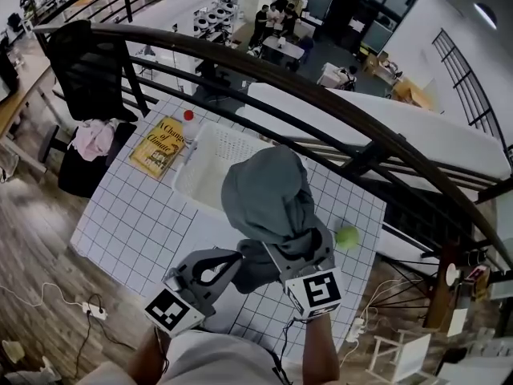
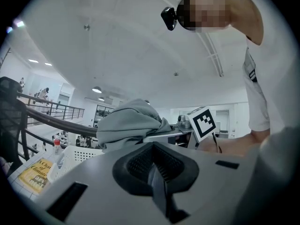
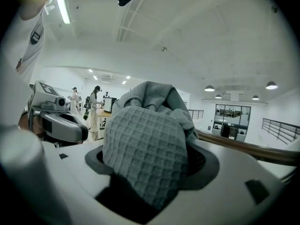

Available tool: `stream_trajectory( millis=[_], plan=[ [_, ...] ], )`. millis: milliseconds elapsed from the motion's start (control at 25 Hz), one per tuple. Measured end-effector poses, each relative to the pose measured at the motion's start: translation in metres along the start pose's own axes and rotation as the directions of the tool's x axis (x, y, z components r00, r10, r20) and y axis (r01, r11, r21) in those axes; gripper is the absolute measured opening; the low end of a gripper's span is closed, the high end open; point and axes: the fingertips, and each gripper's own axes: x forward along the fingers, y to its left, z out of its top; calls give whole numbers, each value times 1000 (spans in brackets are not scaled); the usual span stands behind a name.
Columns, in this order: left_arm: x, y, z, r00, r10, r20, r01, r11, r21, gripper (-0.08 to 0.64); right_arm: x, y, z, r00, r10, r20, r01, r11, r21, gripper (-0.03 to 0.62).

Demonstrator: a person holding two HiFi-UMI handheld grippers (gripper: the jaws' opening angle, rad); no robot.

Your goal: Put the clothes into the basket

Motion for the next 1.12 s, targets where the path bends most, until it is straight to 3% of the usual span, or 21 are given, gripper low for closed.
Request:
stream_trajectory(
  millis=[360,680,920,1120],
  plan=[
    [11,36,-7,1000,11,1,-11,999,-41,5,64,-18,2,998,63,-17,-64,995,-71,359],
    [17,74,-23,998,67,-12,-68,995,-77,5,114,-10,-24,985,149,-82,-157,982,-109,359],
    [26,99,-32,995,100,-18,-101,990,-98,5,151,-11,-56,969,200,-145,-215,971,-101,359],
    [30,113,-36,994,110,-17,-111,987,-114,5,179,-12,-92,936,261,-236,-287,954,-85,359]
  ],
)
